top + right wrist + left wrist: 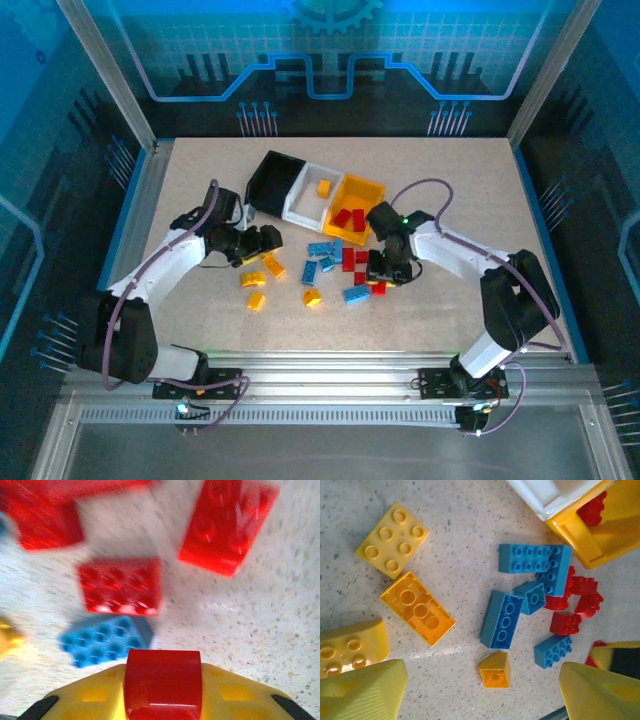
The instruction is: Sort the legos into containers by color
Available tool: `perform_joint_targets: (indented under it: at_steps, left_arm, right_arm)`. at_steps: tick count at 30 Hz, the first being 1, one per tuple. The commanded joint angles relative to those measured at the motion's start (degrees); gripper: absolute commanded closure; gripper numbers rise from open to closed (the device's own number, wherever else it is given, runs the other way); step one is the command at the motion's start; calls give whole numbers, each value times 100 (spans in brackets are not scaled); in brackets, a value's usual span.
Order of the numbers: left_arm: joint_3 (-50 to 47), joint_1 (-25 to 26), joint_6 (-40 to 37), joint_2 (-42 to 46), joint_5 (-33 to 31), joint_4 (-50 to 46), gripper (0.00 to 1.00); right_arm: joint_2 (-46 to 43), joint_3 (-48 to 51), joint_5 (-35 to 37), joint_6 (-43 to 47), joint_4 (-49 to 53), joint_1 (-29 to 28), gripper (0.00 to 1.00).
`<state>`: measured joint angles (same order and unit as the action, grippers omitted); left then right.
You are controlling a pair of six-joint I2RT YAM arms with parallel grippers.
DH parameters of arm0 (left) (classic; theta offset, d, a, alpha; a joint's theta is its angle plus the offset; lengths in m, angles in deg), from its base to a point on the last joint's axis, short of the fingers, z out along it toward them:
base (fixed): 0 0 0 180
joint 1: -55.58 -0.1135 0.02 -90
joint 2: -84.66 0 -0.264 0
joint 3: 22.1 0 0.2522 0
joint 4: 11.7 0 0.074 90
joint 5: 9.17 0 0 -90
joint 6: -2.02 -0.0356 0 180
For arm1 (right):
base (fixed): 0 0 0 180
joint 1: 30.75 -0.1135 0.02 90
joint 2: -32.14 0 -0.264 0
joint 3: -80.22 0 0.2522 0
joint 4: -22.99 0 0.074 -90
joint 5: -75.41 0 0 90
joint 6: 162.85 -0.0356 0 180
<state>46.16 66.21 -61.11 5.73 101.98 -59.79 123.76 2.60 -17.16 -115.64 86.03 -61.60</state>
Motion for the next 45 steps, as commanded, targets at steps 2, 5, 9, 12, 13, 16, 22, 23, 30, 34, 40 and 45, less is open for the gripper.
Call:
perform_joint_targets:
  at_steps: [2,5,9,12,13,16,22,23,30,34,40,45]
  left_arm:
    - [-205,-48,-40,261,-264,-299,17]
    - [-308,-52,-33,274,-416,-433,16]
    - [-299,-61,37,205,-546,-541,15]
    - [-214,-70,37,91,-715,-741,14]
    - [-197,-72,37,55,-757,-802,14]
    - [-153,-96,17,-13,-887,-925,12]
    - [-97,-114,-15,-133,-685,-889,8]
    - [-97,-110,-7,-141,-673,-877,8]
    - [-59,26,35,-268,-576,-672,6]
    - [119,352,-71,-447,-743,-687,6]
    - [392,615,-52,-978,-1240,-729,16]
    - [854,621,-68,-1684,-1393,-812,18]
  right_arm:
    - [32,-970,-165,210,328,394,65]
    - [530,-1816,-419,303,353,666,65]
    - [1479,-3100,-619,458,535,891,66]
    - [2185,-3976,-745,532,699,1010,66]
    - [2379,-4204,-772,539,737,1034,66]
    - [2944,-4832,-857,545,878,1123,66]
    - [3425,-5477,-947,643,1116,1238,55]
    - [3396,-5499,-928,681,1147,1239,52]
    - [2541,-4599,-665,944,1125,1119,40]
    - [1748,-3566,-629,950,946,1026,39]
    - [592,-1772,-679,684,462,756,38]
    - [94,-880,-701,479,211,569,38]
